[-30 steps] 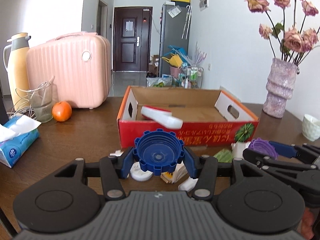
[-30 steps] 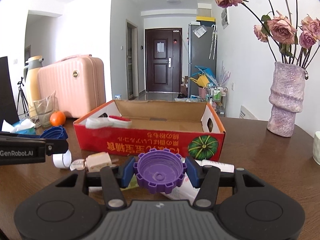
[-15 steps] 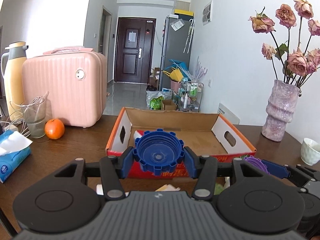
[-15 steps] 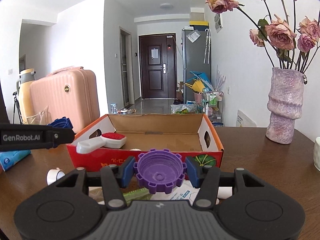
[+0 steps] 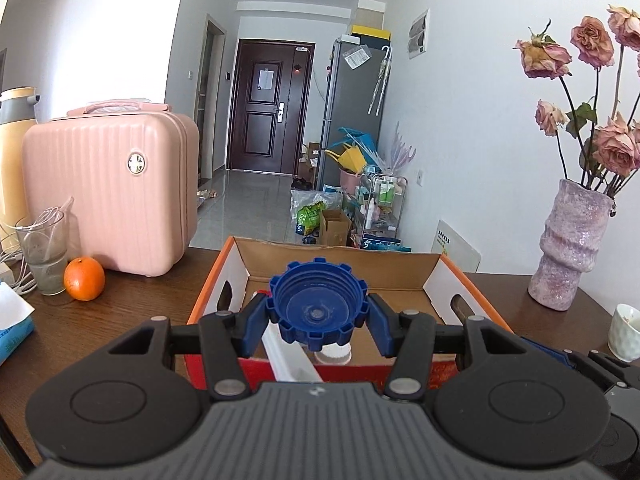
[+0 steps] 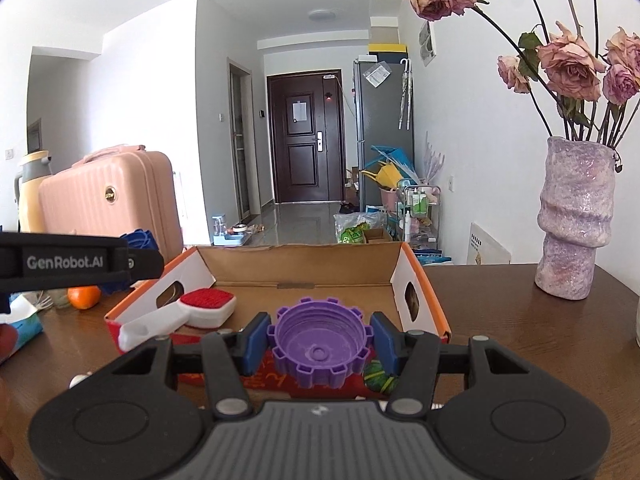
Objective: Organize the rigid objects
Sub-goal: 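Carry the blue and purple caps over the red box with both tools, then open both tools to drop the caps into the red box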
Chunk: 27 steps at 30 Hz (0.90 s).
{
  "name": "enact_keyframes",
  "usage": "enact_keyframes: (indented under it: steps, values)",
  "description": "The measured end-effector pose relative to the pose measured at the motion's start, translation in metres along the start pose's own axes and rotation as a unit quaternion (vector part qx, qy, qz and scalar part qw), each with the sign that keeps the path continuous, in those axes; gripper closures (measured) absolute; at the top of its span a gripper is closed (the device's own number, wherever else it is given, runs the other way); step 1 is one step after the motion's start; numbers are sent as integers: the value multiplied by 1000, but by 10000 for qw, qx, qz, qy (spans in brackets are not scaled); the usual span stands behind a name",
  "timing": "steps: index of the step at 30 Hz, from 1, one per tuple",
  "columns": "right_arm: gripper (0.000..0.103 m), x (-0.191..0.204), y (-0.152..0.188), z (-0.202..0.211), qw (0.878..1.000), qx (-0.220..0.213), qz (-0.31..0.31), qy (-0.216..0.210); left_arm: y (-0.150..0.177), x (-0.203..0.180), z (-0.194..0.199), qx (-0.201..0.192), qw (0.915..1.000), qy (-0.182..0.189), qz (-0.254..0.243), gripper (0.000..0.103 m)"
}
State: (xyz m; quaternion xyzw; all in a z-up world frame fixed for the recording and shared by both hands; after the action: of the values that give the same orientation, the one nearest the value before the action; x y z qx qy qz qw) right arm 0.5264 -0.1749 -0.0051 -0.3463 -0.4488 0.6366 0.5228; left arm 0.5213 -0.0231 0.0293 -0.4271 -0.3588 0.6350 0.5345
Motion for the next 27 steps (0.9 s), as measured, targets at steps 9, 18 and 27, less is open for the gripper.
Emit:
enact_keyframes:
  steps: [9, 18, 27]
  values:
    - [49, -4, -16, -38, 10000, -4, -66, 39, -12, -1, -37, 56, 10000, -51, 29, 50]
    - [49, -4, -29, -75, 9999, 60, -118, 99, -21, 6, -74, 148, 9997, -195, 50, 50]
    - [49, -3, -27, -102, 9992, 391, -18, 63, -20, 14, -106, 383, 9989, -278, 3, 49]
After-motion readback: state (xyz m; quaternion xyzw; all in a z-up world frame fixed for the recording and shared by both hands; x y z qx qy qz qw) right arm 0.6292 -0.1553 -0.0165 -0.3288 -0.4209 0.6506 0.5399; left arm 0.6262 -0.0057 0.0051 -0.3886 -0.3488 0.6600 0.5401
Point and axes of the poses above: each gripper's, at about its wrist camera, not at the fingertips, and z roughly against the way its jaws point, x to its left, y to its underside, the point moved 6 cm from there along -z, roughly the way its jaws point, and after that the axes turned 3 degrees about z, right-handed, at the moved point
